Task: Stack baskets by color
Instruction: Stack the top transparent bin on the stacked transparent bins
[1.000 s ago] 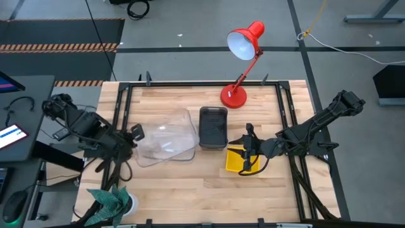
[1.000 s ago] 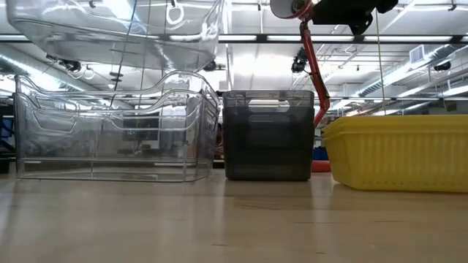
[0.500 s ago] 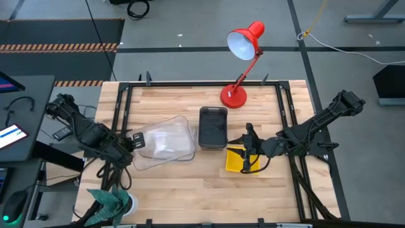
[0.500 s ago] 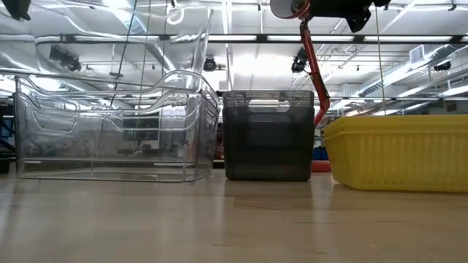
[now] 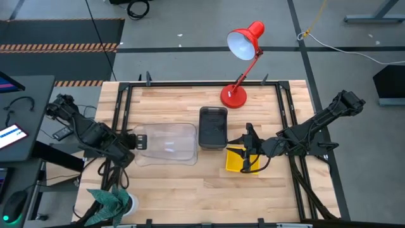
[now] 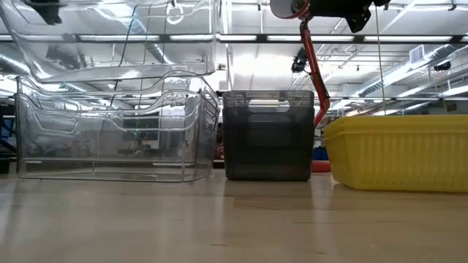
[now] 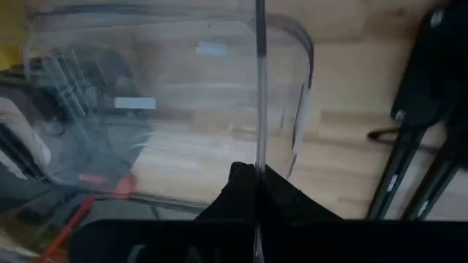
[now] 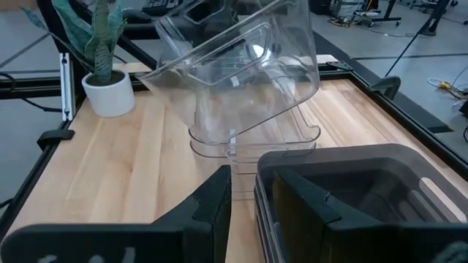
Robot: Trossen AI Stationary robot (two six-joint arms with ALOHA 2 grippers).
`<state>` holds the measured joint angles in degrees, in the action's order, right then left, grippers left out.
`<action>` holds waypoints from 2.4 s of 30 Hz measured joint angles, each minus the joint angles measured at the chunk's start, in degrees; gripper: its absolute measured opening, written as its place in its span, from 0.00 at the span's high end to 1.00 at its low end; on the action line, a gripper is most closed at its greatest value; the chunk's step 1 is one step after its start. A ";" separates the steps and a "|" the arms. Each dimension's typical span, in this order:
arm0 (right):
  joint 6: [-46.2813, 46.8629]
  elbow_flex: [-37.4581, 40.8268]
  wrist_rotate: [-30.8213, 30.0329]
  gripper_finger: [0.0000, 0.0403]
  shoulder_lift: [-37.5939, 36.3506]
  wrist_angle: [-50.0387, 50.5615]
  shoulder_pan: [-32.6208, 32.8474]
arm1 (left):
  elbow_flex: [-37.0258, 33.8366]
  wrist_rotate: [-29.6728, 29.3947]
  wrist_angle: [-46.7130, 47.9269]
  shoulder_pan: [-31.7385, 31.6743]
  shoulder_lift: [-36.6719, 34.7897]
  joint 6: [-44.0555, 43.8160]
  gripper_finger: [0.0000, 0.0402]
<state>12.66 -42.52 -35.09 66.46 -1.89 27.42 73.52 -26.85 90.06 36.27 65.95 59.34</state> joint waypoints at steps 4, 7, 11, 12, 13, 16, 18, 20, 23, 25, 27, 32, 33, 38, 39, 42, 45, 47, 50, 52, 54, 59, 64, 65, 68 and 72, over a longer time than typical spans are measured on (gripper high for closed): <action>1.02 0.00 0.00 0.73 0.00 -0.23 0.00 | -0.02 -1.88 -0.06 -0.87 0.21 5.21 1.00; 1.32 0.01 0.00 0.73 0.00 -0.46 0.00 | -0.02 -2.00 -0.11 -1.14 0.30 7.61 1.00; 1.32 0.02 -0.02 0.73 0.00 -1.98 0.00 | -0.02 -1.20 -0.09 -1.98 0.42 8.66 1.00; 1.33 0.02 -0.02 0.73 0.00 -2.21 0.00 | -0.02 -1.18 -0.02 -1.96 0.42 8.92 1.00; 1.31 0.02 -0.02 0.73 0.00 -2.36 0.00 | -0.02 -1.14 -0.05 -1.92 0.42 9.06 1.00; 1.32 0.02 -0.02 0.73 0.00 -2.38 0.00 | -0.19 -0.46 -0.15 -1.94 0.40 9.11 1.00; 1.35 0.02 -0.02 0.73 0.00 -2.45 0.00 | -1.15 -0.27 -0.18 -2.04 0.09 8.70 1.00; 1.73 0.02 -0.02 0.73 0.00 -2.48 0.00 | -2.49 0.03 -0.12 -2.05 -0.49 8.06 1.00; 1.84 0.02 -0.02 0.73 0.00 -2.55 0.00 | -4.58 -0.19 -0.13 -2.07 -1.30 6.75 1.00; 2.15 0.02 -0.02 0.73 0.00 -2.55 0.00 | -5.19 -0.69 -0.13 -2.10 -2.33 4.02 1.00; 2.20 0.02 -0.02 0.73 0.00 -2.56 0.00 | -5.33 -0.71 0.20 -2.07 -3.64 2.64 1.00; 2.22 0.02 -0.01 0.73 0.00 -2.55 0.00 | -5.40 -1.57 0.17 -1.99 -6.50 -0.24 1.00; 2.22 0.02 0.00 0.73 0.00 -2.55 0.00 | -5.40 -1.75 -0.06 -1.99 -6.85 -0.25 1.00; 2.29 0.02 0.00 0.73 0.00 -2.55 0.00 | -5.92 0.55 0.01 -1.98 -6.70 0.02 1.00; 2.28 0.02 0.00 0.73 0.00 -2.55 0.00 | -6.47 0.65 0.18 -1.99 -6.70 0.23 1.00; 2.28 0.02 0.00 0.73 0.00 -2.70 0.00 | -8.65 0.48 -0.12 -2.77 -6.75 1.69 1.00; 2.37 0.02 0.02 0.73 0.00 -2.74 0.00 | -11.26 0.38 -0.27 -3.37 -6.75 3.46 1.00; 2.48 0.02 0.02 0.73 0.00 -2.73 0.00 | -12.54 1.20 -0.15 -3.38 -6.72 4.14 1.00; 2.63 0.02 0.17 0.73 0.00 -2.73 0.00 | -13.31 3.43 0.09 -3.36 -6.74 3.89 1.00; 2.47 0.02 0.17 0.73 0.00 -2.73 0.00 | -13.31 4.44 -0.19 -3.33 -6.72 2.84 1.00; 2.11 0.02 0.17 0.73 0.00 -2.71 0.00 | -13.31 5.95 -0.40 -3.16 -6.74 1.59 1.00; 1.37 0.03 0.17 0.73 0.00 -2.72 0.00 | -13.29 9.51 -5.53 -2.94 -6.75 0.77 1.00; 1.09 0.03 0.17 0.73 0.01 -2.71 0.00 | -13.27 12.42 -8.32 -3.46 -5.69 -0.76 1.00; 1.01 0.03 0.17 0.73 0.02 -2.72 0.00 | -13.27 13.65 -8.84 -3.70 -5.26 -1.63 1.00; 0.69 0.04 0.18 0.73 0.00 -2.73 0.00 | -13.27 16.95 -11.20 -4.09 -4.07 -4.23 0.99; 0.69 0.04 0.49 0.73 0.02 -2.73 0.00 | -13.27 17.98 -12.88 -4.02 -2.57 -7.10 0.98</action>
<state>13.34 -42.48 -34.60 66.48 -4.62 27.42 60.25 -8.88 77.19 32.25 63.37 52.24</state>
